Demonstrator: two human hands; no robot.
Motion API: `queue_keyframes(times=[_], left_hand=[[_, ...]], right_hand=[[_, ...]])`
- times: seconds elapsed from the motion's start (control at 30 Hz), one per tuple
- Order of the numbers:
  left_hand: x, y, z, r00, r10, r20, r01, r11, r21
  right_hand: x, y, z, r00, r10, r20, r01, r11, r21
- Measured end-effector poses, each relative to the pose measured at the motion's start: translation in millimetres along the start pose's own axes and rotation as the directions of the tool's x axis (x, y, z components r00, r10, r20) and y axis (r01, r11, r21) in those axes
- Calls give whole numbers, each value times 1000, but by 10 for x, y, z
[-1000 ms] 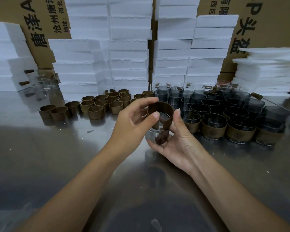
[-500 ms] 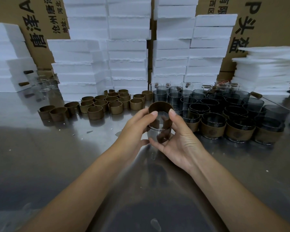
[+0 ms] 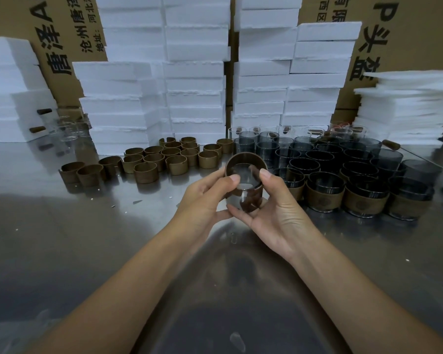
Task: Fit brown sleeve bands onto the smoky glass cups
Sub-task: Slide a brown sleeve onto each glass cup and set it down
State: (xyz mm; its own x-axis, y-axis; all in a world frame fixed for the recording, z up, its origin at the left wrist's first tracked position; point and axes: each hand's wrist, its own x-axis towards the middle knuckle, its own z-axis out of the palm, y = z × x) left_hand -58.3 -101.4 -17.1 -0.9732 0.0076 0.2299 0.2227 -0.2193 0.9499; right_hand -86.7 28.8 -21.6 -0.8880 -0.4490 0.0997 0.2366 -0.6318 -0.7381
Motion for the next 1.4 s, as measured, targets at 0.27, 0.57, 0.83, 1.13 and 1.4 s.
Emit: queue_keyframes(times=[0.27, 0.57, 0.83, 1.13, 1.4], left_hand=[[-12, -31, 91, 973, 52, -224, -46, 998, 32], [-33, -31, 153, 961, 64, -270, -59, 998, 26], [-28, -25, 155, 956, 70, -283, -65, 997, 29], [25, -42, -17, 963, 38, -268, -24, 998, 56], [58, -51, -197, 998, -47, 34, 52, 988, -146]], right_hand=[[35, 6, -33, 1000, -22, 3, 22, 999, -49], [3, -28, -26, 998, -4, -70, -2, 997, -78], [4, -13, -8, 994, 7, -111, -12, 999, -43], [-8, 41, 18, 983, 42, -180, -60, 994, -94], [-16, 36, -5, 988, -18, -153, -17, 974, -224]])
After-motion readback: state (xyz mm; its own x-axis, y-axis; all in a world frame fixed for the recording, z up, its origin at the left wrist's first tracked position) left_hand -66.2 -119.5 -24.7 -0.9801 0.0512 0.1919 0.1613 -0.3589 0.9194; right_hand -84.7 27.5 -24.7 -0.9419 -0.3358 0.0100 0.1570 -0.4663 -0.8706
